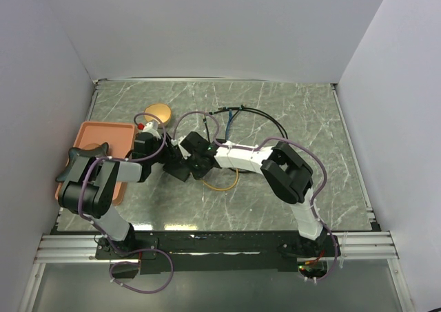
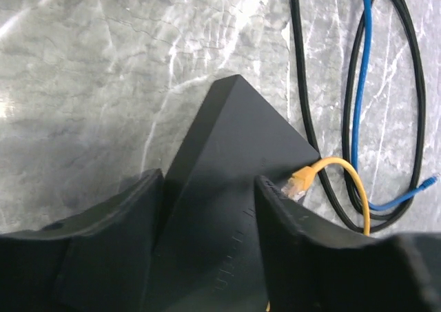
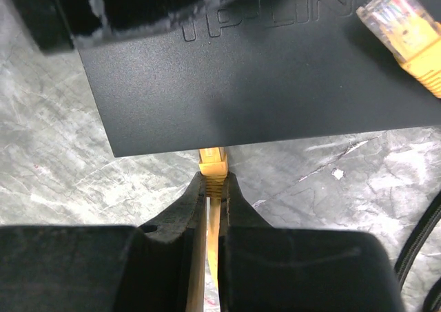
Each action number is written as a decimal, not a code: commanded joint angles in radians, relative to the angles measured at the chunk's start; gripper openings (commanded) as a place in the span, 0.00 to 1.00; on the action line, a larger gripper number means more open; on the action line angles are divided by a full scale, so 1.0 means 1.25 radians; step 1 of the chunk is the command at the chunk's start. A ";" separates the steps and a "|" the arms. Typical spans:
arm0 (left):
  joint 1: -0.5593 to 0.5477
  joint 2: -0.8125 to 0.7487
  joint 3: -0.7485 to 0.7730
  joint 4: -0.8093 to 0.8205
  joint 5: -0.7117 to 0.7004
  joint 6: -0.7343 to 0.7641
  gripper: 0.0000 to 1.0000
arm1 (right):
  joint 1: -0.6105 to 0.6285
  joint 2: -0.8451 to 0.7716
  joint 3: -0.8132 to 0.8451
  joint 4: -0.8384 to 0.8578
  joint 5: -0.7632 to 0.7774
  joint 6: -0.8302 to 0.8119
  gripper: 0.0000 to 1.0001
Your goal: Insert the plug into the switch port
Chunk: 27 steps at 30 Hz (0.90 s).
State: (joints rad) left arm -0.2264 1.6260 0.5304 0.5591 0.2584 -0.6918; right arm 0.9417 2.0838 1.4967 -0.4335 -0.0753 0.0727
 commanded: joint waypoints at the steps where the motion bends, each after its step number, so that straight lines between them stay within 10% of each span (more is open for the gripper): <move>1: -0.066 -0.007 -0.038 -0.230 0.280 -0.057 0.65 | -0.023 -0.026 -0.001 0.445 0.032 0.033 0.00; 12: 0.036 -0.072 0.008 -0.333 0.261 -0.003 0.87 | -0.021 -0.068 -0.083 0.419 0.004 0.050 0.27; 16: 0.067 -0.094 0.020 -0.350 0.240 -0.001 0.99 | -0.021 -0.090 -0.130 0.418 0.001 0.055 0.54; 27: 0.148 -0.202 0.084 -0.445 0.146 0.025 0.96 | -0.021 -0.198 -0.197 0.380 0.053 0.058 0.99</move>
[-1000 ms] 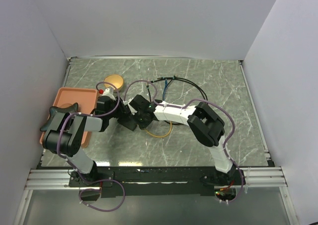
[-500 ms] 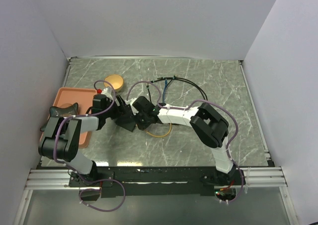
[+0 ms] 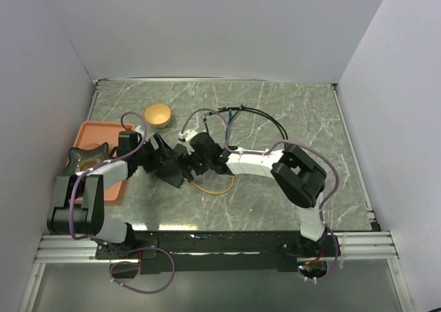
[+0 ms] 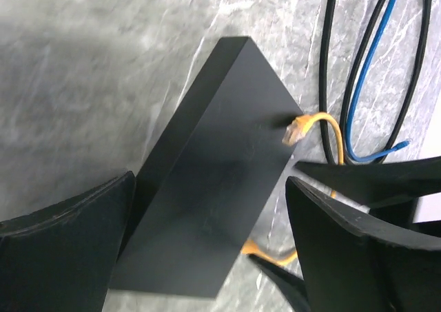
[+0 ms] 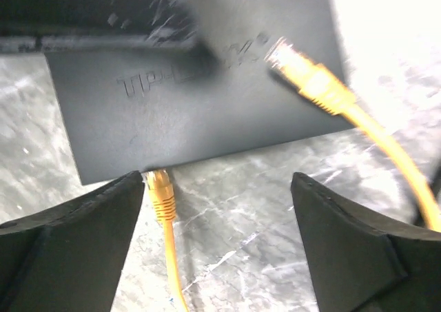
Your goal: Insert the plug into the switch port
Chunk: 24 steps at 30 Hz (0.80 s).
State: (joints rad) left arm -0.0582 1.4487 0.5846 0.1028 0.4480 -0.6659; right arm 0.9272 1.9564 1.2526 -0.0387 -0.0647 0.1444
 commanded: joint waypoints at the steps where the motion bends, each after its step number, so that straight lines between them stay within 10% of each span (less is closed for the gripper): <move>1: 0.017 -0.070 0.043 -0.080 -0.012 0.004 0.96 | -0.010 -0.103 0.001 0.058 0.047 -0.001 0.99; 24: 0.020 -0.378 -0.051 -0.103 -0.071 -0.074 0.96 | -0.180 -0.140 0.151 -0.169 0.262 0.089 0.99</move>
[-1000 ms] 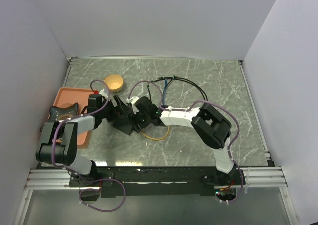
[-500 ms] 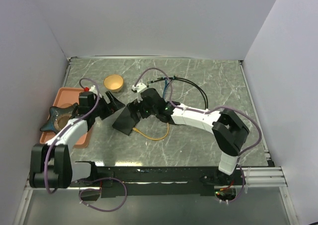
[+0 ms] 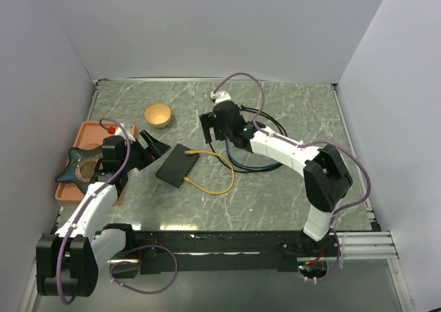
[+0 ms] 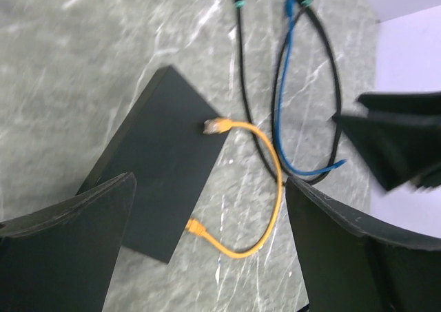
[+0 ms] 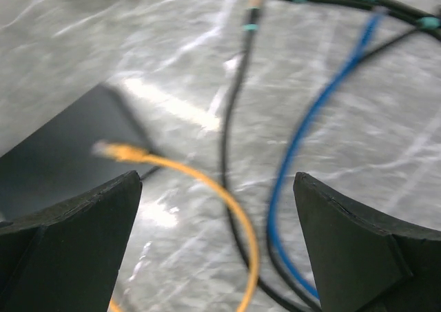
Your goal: Insert the plug into the switch port
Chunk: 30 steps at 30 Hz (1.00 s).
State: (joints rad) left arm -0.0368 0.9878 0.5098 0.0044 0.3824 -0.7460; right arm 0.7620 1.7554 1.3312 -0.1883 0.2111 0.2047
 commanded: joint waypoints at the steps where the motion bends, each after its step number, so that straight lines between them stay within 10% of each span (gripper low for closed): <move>1: 0.002 -0.007 0.012 -0.028 -0.022 -0.007 0.96 | -0.072 0.033 0.103 -0.065 0.037 0.047 0.99; 16: 0.002 0.021 -0.009 0.012 0.002 -0.007 0.96 | -0.163 0.282 0.335 -0.224 -0.033 0.093 0.81; 30: 0.002 0.012 -0.009 0.008 -0.003 -0.007 0.96 | -0.181 0.335 0.314 -0.199 -0.093 0.127 0.33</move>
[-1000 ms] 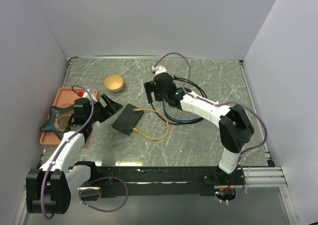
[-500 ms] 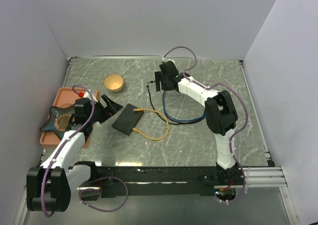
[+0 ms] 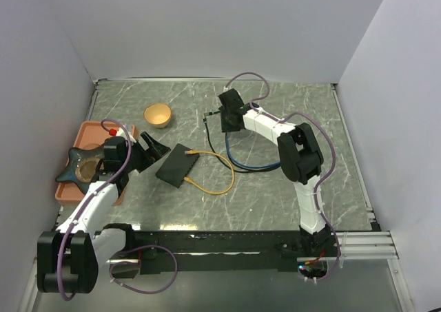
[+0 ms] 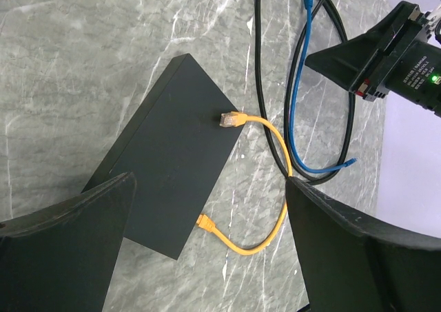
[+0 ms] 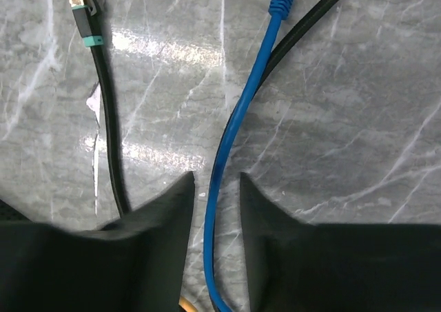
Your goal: Insert the plug into the switch port
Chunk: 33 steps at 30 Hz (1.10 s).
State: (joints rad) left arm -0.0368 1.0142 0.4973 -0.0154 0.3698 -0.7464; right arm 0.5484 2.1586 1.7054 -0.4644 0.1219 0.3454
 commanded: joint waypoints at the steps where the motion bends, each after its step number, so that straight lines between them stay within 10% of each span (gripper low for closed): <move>1: 0.002 -0.008 0.001 0.021 0.008 -0.007 0.96 | -0.012 0.023 0.019 0.018 -0.025 0.015 0.33; 9: 0.002 -0.006 0.003 0.016 0.008 -0.001 0.96 | -0.021 0.053 0.037 0.013 -0.051 0.026 0.30; 12: 0.002 -0.006 0.003 0.016 0.010 -0.001 0.96 | -0.024 0.050 0.031 0.018 -0.053 0.027 0.00; 33: 0.002 0.010 -0.009 0.048 0.034 -0.003 0.96 | -0.010 -0.253 -0.202 0.033 -0.129 -0.074 0.10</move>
State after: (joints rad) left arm -0.0368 1.0195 0.4938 -0.0036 0.3817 -0.7460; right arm 0.5259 1.9587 1.5105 -0.4503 0.0086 0.3038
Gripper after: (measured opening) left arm 0.963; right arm 0.092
